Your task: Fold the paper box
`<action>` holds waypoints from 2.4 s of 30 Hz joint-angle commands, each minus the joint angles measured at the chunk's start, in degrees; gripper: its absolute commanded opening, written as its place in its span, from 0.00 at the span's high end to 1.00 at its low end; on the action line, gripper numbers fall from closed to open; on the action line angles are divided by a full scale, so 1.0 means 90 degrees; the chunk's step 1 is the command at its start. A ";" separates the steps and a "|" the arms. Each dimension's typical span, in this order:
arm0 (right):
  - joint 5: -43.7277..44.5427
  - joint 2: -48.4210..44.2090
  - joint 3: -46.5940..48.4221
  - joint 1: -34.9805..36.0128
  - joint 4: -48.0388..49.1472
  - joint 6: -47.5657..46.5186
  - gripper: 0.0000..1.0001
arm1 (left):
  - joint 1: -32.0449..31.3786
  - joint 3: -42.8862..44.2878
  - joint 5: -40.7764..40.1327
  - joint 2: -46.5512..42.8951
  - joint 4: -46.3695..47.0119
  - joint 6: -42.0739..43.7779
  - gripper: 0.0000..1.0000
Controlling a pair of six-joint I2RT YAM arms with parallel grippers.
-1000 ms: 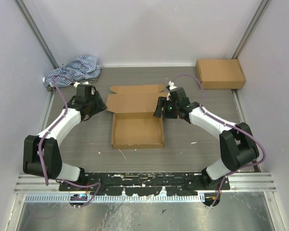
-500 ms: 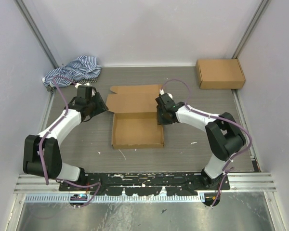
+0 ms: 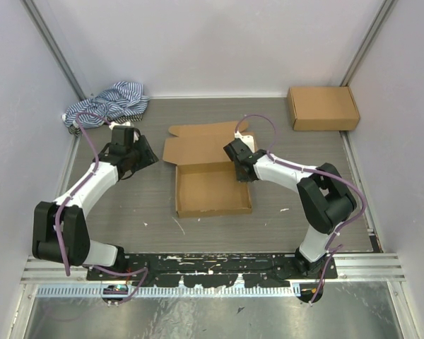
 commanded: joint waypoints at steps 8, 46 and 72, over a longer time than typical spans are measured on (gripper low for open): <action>0.0038 -0.0065 0.0124 -0.0016 0.0333 -0.0463 0.60 | 0.0001 0.0011 0.0550 0.0313 0.0349 0.0055 0.39; -0.1378 -0.2559 -0.0267 -0.1640 0.0215 -0.0266 0.08 | 0.0006 0.2267 0.2268 0.3366 0.1464 -0.0706 0.75; -0.4451 -0.0833 0.0656 -0.3406 0.1312 -0.0737 0.17 | 0.0000 -0.1784 0.3012 0.1687 0.8624 -0.1165 1.00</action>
